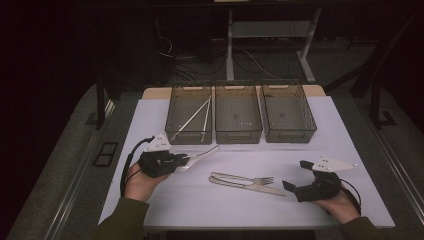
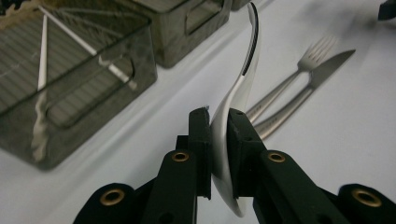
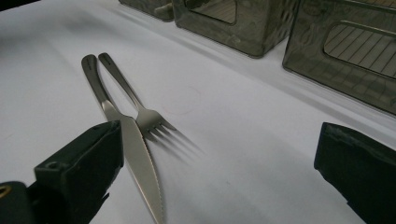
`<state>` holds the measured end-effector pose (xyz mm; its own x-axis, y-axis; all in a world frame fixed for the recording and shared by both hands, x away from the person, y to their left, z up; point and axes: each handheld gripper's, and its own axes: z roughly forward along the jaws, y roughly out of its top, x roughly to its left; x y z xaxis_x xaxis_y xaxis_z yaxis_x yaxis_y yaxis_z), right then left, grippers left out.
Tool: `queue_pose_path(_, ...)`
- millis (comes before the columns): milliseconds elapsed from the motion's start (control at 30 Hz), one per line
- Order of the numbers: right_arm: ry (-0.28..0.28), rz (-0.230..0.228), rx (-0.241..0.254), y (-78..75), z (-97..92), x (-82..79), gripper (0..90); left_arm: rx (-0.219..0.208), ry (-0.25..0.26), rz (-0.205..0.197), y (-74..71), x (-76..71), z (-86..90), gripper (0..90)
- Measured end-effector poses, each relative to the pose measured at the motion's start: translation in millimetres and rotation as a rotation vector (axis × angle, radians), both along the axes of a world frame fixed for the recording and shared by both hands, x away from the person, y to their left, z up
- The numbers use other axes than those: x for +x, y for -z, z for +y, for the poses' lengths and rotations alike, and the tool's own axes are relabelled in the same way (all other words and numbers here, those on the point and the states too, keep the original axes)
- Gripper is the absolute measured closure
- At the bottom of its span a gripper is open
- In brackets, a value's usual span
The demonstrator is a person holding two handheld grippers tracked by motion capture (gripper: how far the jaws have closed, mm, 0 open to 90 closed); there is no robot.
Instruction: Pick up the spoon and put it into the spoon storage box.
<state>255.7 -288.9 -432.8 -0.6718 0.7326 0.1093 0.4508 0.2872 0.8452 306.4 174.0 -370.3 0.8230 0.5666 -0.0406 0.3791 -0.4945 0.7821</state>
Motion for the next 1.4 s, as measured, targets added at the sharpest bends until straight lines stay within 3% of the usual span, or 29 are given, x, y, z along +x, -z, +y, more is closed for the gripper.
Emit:
queue_pose_path(300,0.006,-0.003,0.010,-0.7,-2.2,-0.5,1.4,-0.018,0.026,-0.032,-17.1,30.0,-24.6,80.2)
queue_pose_path(667,0.007,-0.003,0.014,-0.9,-2.4,-0.7,1.4,-0.008,0.068,-0.043,-37.9,66.8,-58.7,80.2)
queue_pose_path(867,0.007,-0.005,0.016,-1.1,-3.0,-0.4,1.4,-0.002,0.079,-0.044,-38.7,90.0,-81.9,80.2)
queue_pose_path(1133,0.008,-0.004,0.024,-1.7,-3.7,-1.0,1.4,0.044,0.080,-0.046,-36.5,120.9,-108.1,80.2)
queue_pose_path(1400,0.005,-0.004,0.027,-2.3,-3.4,-1.3,1.4,0.077,0.066,-0.021,-21.5,145.8,-131.5,80.2)
